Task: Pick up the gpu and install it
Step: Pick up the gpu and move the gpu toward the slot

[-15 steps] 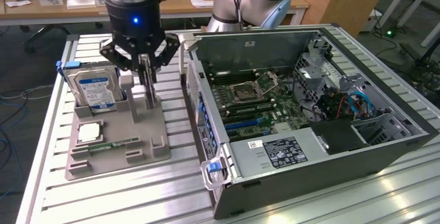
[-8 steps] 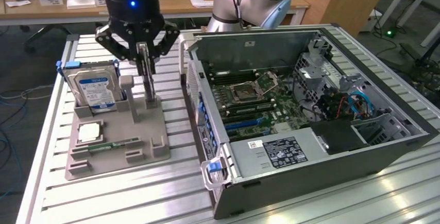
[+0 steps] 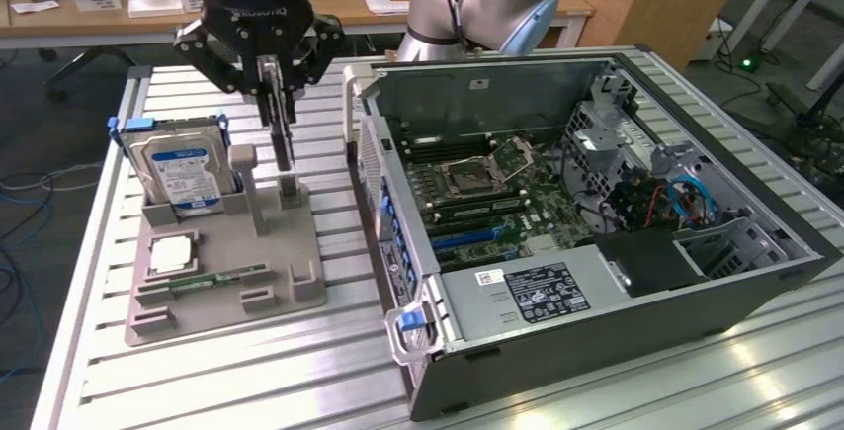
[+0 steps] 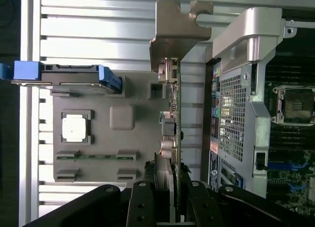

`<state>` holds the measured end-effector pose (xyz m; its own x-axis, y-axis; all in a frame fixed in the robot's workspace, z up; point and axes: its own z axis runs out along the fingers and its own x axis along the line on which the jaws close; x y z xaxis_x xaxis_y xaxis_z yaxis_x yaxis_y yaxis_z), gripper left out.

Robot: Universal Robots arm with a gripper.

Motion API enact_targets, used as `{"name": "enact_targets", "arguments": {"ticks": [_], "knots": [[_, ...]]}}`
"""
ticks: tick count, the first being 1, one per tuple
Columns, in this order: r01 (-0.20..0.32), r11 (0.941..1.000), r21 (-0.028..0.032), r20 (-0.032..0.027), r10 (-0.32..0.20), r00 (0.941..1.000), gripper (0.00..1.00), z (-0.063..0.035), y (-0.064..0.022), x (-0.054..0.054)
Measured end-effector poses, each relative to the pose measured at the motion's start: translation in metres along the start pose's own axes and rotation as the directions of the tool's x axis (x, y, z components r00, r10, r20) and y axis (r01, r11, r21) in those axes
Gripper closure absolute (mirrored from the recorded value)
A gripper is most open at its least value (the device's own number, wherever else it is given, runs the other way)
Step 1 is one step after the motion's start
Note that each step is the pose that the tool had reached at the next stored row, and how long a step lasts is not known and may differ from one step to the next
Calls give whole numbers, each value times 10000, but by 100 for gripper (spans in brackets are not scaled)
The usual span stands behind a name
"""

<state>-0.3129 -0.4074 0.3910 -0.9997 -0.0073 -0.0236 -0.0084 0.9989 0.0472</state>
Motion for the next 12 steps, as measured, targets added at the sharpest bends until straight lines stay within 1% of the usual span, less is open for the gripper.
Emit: {"name": "enact_targets", "arguments": {"ticks": [4, 9, 10, 11, 12], "knots": [[0, 10000, 0, 0, 0, 10000, 72, -101, 5, -2], [-6, 10000, -1, 1, 6, 10000, 72, -112, 5, -3], [-42, 10000, 13, 1, 42, 10000, 72, -113, 5, -5], [-94, 9999, 40, 4, 94, 10000, 72, -113, 5, -7], [-141, 9998, 115, 6, 141, 9999, 72, -113, 5, -8]]}}
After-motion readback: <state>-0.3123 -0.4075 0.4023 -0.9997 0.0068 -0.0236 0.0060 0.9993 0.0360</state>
